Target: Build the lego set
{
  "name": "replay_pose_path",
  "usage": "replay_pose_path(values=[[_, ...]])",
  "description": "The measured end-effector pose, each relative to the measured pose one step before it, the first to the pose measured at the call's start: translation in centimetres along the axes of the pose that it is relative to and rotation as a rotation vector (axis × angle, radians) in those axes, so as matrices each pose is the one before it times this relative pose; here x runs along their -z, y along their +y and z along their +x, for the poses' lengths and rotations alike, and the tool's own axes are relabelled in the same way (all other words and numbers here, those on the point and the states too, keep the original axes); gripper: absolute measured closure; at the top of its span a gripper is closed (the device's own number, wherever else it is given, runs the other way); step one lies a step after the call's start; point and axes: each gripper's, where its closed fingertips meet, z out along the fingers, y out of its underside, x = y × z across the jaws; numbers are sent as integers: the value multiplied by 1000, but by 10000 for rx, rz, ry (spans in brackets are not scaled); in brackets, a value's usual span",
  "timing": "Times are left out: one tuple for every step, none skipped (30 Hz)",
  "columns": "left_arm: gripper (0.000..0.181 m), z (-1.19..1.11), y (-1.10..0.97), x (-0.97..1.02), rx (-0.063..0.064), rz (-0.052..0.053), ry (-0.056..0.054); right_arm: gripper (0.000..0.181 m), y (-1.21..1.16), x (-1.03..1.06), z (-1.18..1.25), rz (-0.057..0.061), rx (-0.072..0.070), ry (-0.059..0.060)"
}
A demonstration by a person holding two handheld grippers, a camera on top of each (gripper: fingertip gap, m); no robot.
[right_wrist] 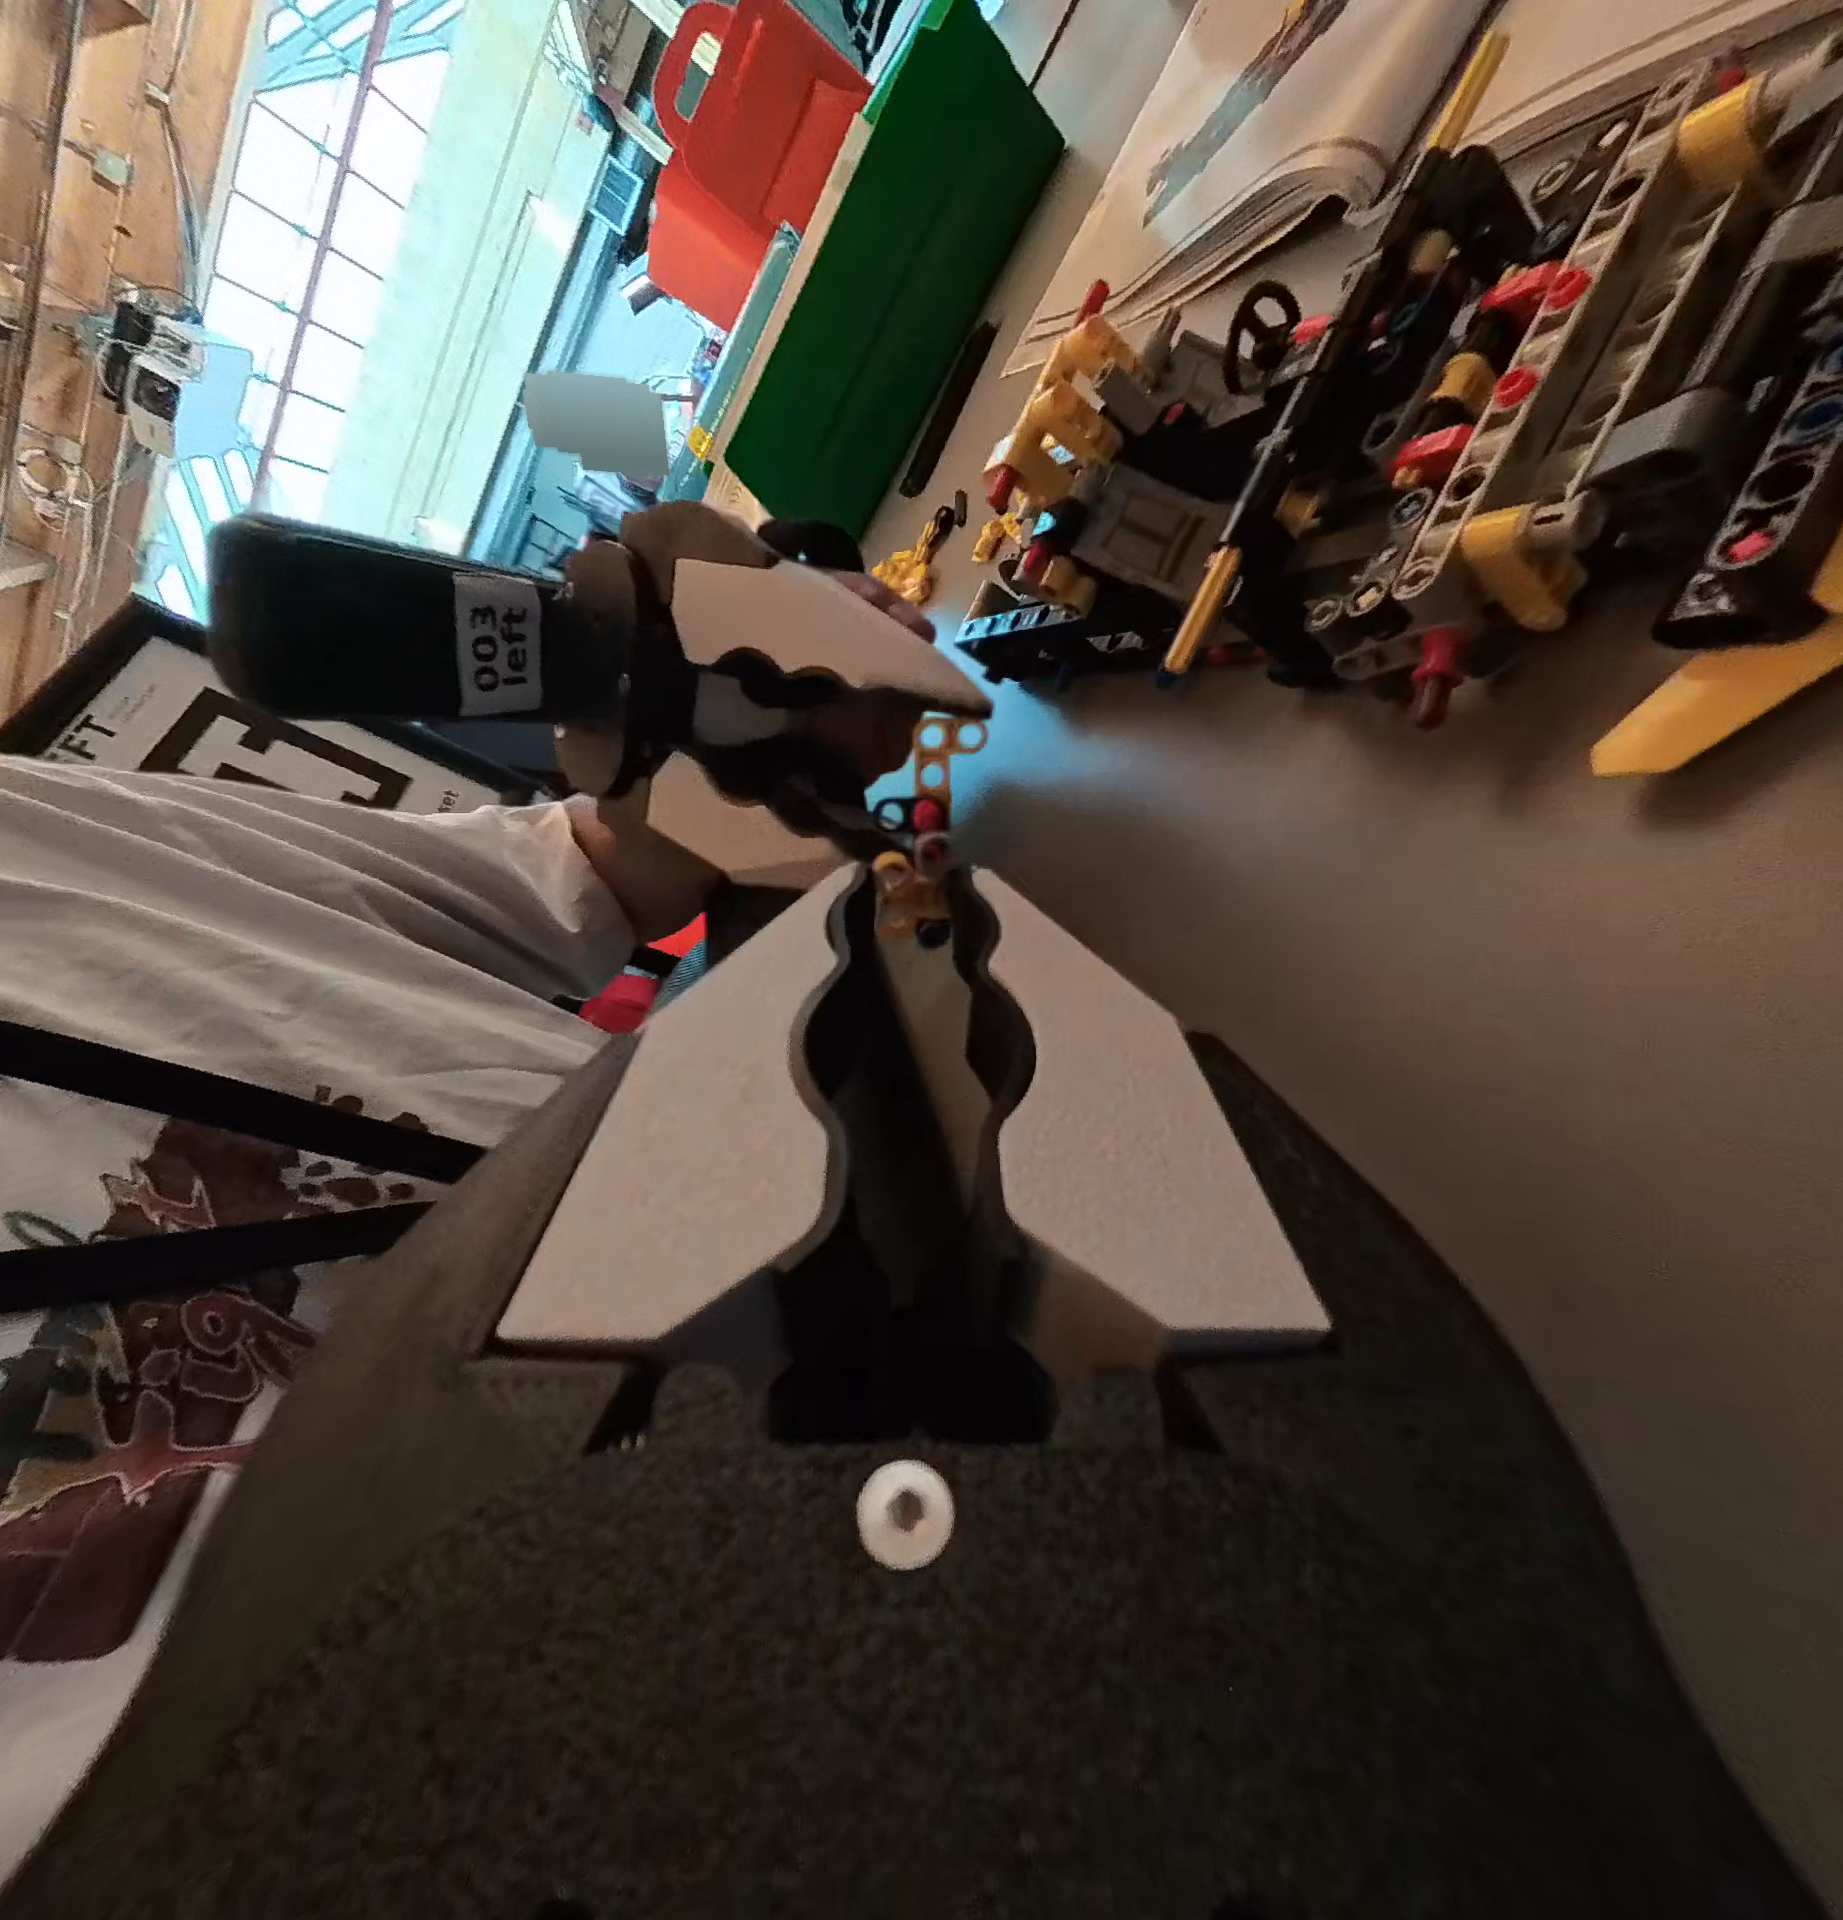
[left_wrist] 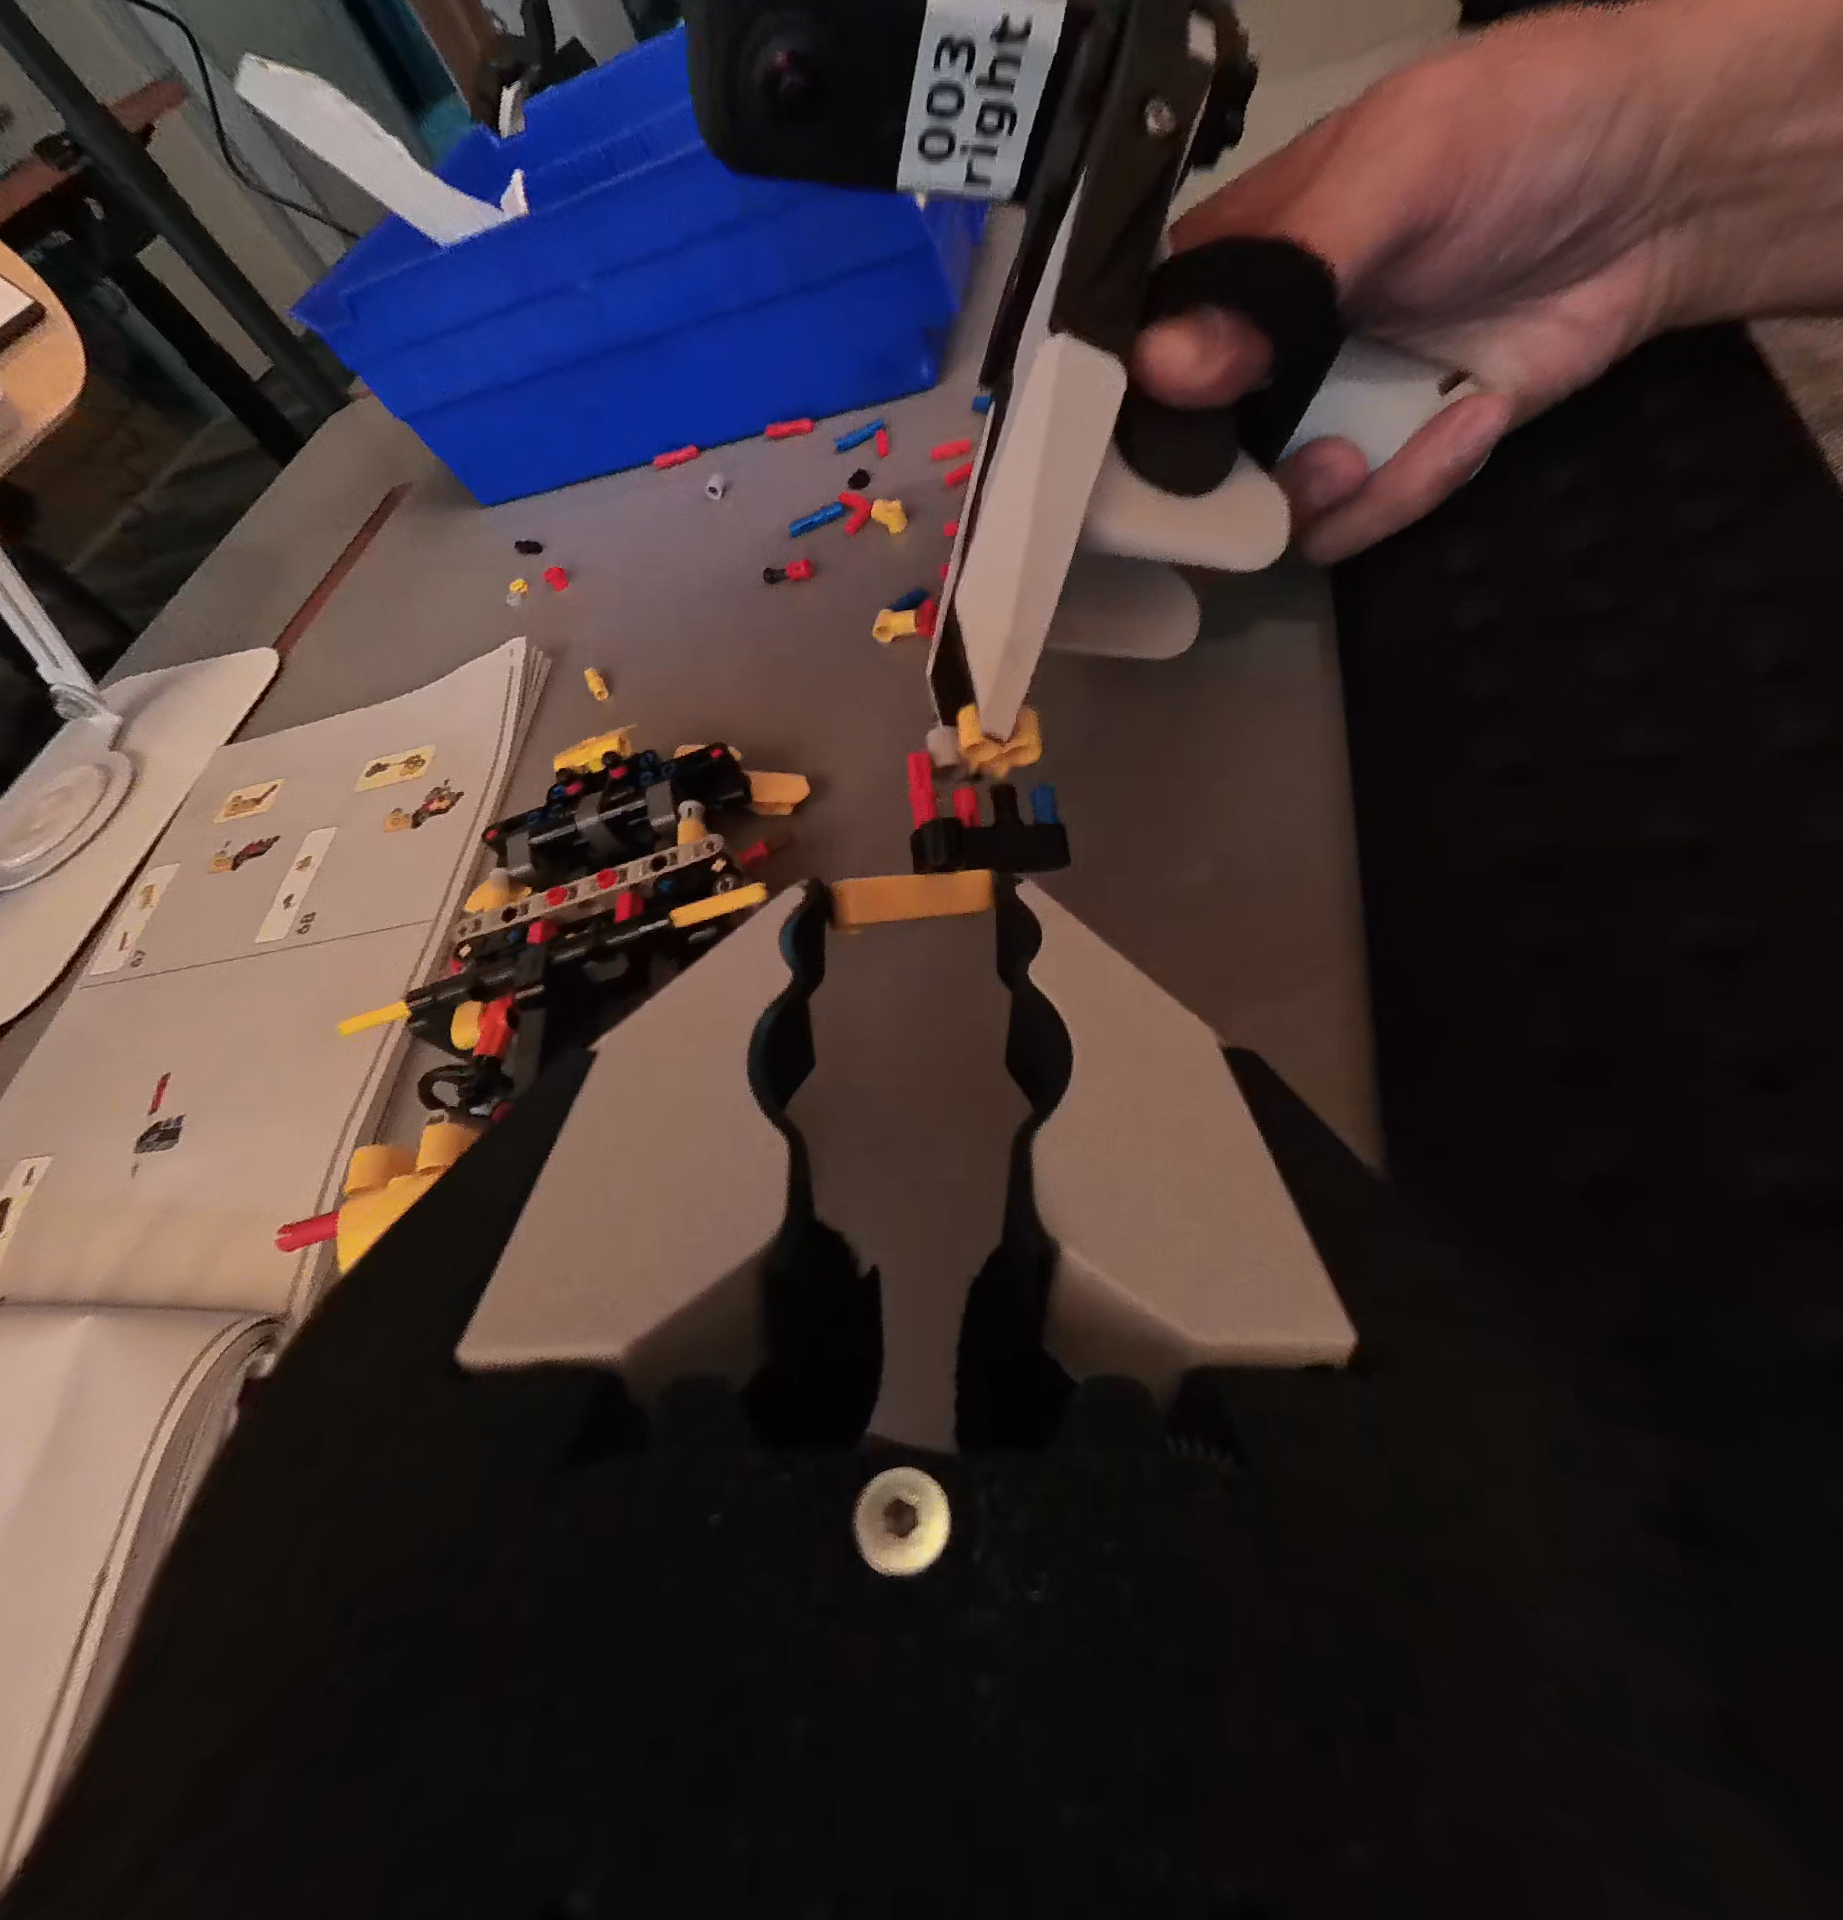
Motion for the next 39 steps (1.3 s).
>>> replay_pose_path(values=[[148,156,-65,35,-59,42,87,168,23,10,225,-12,103,220],[148,223,-163,24,-20,85,92,168,91,-75,103,-73,110,137],[148,88,4,-49,-76,-35,-13,168,-17,-61,106,11,115,149],[148,-33,146,-87,-124,-99,-93,168,94,-67,187,-57,144,216],[148,-5,105,-40,-64,-56,-45,168,287,-141,126,-182,140,184],[148,43,44,-5,23,-11,19,168,156,-105,126,-99,114,170],[148,-19,28,-10,37,5,-4,168,-2,-1,18,-1,86,76],[148,-11,-55,10,40,32,-11,168,-42,19,-26,20,36,4],[148,-29,-87,-4,62,37,-27,168,-47,53,4,28,-50,-39],[148,-38,-88,0,77,52,-40,168,-65,34,-12,54,-111,-95],[149,-55,-93,17,70,68,-39,167,-70,23,-18,47,-101,-105],[149,-57,-105,18,25,64,-51,167,-51,32,-7,34,-50,-55],[149,-94,-76,3,25,32,-72,168,-90,0,89,76,8,45],[149,-58,-28,-12,78,18,-42,167,-39,-1,29,52,38,30],[149,-66,-47,-38,105,37,-55,167,-102,29,-17,74,-13,-26],[149,-92,-39,-37,56,28,-78,167,-138,16,-6,121,-84,-56],[149,-18,-69,-30,-27,57,-32,167,-100,23,-208,88,-189,-229],[149,18,-183,-20,-27,125,-26,167,-166,-23,-702,109,-251,-586],[149,-2,-176,-50,8,77,-56,167,-84,-202,-633,66,-301,-502],[149,-74,-97,-9,6,41,-84,167,-157,-200,-311,98,-158,-246],[149,-194,-57,79,-5,57,-90,168,-207,-79,-10,93,107,52],[149,-132,-108,115,102,95,21,168,-179,26,-49,71,290,105],[149,2,-8,73,205,30,123,167,-55,120,64,5,196,177],[149,43,90,-9,173,-56,99,167,10,176,309,-19,190,316],[149,10,99,-38,118,-72,32,168,51,146,348,-9,225,343],[149,11,134,-79,113,-97,15,168,34,66,264,8,186,320],[149,9,233,-138,117,-147,22,167,58,-61,138,-7,242,285],[149,-13,326,-173,80,-196,0,168,157,-100,273,-67,270,360],[149,-16,326,-175,32,-194,-17,168,220,-140,239,-122,230,322],[149,-28,205,-118,54,-107,-18,167,96,-89,204,-47,99,212],[149,-34,101,-58,93,-55,7,167,50,-39,144,-19,-38,81],[149,-42,50,-20,68,-27,0,167,-4,-36,78,18,-75,9],[149,-71,13,-10,47,-24,-27,167,-23,-10,145,20,15,121],[149,-80,-21,-4,74,-7,-31,167,-64,-8,51,45,150,161],[149,-68,-16,-8,120,6,-12,167,-86,-12,45,74,158,200],[149,-32,16,6,120,-7,26,167,-18,-25,57,30,107,170],[150,-4,0,-3,138,14,42,167,-30,-4,8,42,37,83],[150,-39,-40,1,70,19,-4,167,-44,1,13,54,-27,33],[150,-40,-29,-10,-16,7,-47,167,-41,5,38,47,-58,3]])
